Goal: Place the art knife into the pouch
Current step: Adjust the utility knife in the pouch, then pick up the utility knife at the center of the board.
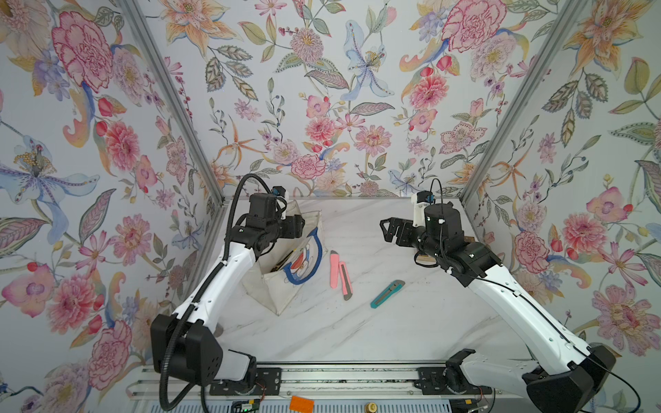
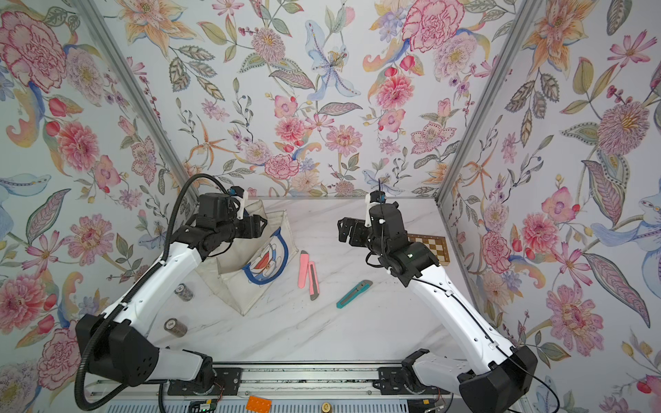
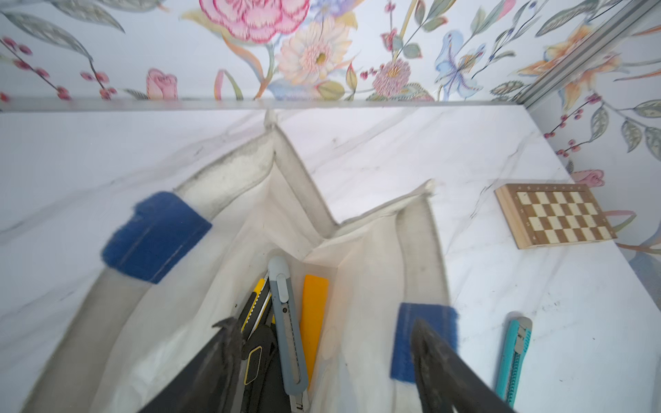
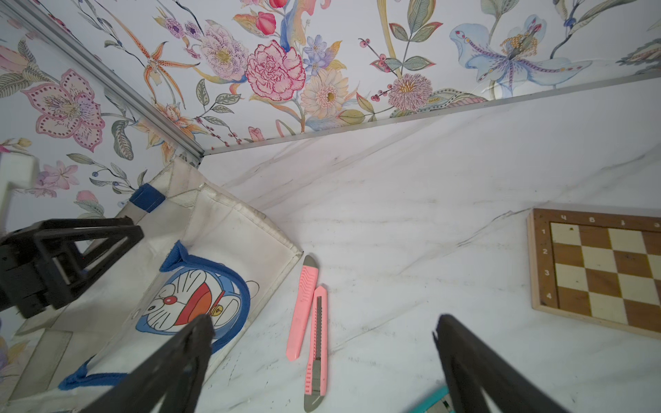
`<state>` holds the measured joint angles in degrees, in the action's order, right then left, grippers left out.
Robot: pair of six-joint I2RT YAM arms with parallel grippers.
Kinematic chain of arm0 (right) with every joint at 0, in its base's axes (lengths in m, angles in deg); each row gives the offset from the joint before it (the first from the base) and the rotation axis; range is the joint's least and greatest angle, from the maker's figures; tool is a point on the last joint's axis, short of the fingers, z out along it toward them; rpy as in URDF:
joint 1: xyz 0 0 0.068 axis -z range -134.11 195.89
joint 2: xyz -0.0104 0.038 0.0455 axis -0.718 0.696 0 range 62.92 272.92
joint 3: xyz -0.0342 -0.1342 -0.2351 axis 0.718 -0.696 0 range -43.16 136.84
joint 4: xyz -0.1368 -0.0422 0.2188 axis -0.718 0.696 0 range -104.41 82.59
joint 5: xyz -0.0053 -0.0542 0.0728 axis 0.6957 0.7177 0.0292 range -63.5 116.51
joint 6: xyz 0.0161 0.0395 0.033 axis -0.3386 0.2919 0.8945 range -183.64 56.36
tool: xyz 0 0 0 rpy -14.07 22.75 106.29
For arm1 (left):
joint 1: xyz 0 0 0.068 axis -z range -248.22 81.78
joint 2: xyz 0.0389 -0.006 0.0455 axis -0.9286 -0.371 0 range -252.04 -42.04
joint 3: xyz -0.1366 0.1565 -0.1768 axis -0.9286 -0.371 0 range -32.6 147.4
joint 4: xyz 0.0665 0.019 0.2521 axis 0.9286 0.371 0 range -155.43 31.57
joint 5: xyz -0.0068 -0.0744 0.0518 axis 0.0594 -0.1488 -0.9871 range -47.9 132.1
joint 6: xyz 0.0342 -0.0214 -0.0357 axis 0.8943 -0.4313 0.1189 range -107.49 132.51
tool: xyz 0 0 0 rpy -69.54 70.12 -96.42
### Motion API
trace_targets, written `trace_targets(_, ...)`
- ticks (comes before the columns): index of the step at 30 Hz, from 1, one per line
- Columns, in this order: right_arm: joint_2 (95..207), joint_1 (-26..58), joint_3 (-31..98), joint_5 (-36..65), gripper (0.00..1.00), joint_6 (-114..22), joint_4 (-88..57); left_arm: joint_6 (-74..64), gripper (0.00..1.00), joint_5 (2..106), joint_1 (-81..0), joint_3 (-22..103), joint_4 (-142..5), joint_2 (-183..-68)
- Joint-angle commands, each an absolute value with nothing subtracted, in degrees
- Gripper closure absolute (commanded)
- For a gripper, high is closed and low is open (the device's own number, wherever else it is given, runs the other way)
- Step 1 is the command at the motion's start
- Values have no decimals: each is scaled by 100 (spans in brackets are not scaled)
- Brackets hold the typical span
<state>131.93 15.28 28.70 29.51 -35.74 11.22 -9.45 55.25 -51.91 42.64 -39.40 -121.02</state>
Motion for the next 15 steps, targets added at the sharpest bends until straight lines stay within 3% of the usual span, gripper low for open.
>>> trace_targets(1, 13080, 1557, 2729, 2818, 1, -3608, 1012, -1042, 28, 5234, -4819, 4600, -3812, -11568)
trace_targets(6, 12970, 1557, 2583, 2679, 1, -3589, 906, -1386, 43, 5390, -4051, 4449, -4132, -11306)
trace_targets(15, 12471, 1579, 2054, 2633, 1, -3551, 695, -1876, 53, 5871, -3376, 3785, -4990, -12028)
